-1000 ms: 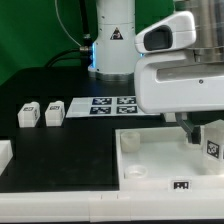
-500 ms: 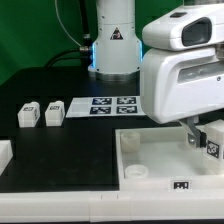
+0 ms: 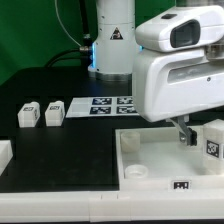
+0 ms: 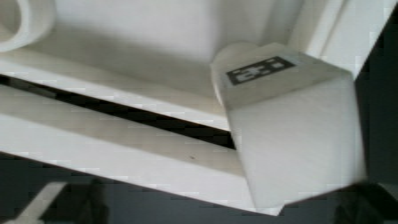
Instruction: Assemble one leg
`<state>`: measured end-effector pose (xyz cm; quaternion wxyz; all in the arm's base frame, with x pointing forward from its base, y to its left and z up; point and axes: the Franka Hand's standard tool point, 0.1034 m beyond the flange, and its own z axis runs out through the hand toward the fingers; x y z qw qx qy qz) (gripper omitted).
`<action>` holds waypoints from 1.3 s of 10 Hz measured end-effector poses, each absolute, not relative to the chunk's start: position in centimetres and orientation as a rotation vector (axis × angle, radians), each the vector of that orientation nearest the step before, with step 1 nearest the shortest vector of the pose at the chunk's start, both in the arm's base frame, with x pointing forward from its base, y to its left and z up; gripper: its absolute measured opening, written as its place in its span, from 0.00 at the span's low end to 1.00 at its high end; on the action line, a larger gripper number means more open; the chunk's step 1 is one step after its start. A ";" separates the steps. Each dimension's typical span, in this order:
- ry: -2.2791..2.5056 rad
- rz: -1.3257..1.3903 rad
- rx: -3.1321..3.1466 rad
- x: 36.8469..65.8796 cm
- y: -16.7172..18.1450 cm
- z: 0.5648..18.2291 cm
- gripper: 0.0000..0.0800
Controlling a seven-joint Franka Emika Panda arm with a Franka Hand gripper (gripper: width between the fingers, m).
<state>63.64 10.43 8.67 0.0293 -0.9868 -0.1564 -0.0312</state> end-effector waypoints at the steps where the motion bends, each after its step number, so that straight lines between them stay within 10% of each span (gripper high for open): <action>1: -0.435 -0.094 -3.050 63.6 10.4 8.7 0.81; 5: 0.132 -0.075 -3.067 63.6 10.5 8.6 0.07; 11: -0.294 -0.084 -3.103 64.0 11.2 9.6 0.00; 13: -0.726 -0.102 -3.075 64.3 11.4 10.2 0.14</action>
Offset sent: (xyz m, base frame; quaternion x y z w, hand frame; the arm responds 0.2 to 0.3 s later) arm 0.0000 0.0000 0.0000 0.0000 0.0000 0.2667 0.9638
